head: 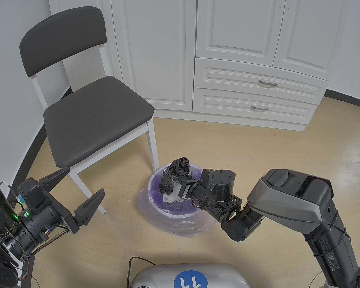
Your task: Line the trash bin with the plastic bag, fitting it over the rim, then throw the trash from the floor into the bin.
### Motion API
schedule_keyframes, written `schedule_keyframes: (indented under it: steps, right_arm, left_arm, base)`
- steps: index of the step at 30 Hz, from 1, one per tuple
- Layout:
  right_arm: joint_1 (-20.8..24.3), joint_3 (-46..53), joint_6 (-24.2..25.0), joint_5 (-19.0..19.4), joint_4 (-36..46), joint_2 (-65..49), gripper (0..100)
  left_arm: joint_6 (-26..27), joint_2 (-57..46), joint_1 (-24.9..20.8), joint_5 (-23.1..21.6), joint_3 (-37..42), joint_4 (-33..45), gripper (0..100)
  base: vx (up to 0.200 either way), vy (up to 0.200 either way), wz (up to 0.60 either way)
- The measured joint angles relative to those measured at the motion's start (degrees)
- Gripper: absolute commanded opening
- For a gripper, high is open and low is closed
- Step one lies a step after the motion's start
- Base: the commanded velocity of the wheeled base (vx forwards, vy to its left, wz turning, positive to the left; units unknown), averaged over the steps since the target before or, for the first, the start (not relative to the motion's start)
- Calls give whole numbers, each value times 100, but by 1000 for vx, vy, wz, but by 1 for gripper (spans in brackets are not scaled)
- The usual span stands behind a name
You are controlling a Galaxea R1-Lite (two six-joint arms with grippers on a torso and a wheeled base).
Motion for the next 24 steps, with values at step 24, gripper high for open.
schedule_keyframes:
  steps: [24]
  right_arm:
    - [-325,-347,143,556,305,752,0]
  left_arm:
    - [0,-6,-15,0,-2,10,100]
  base:
    - [0,0,0]
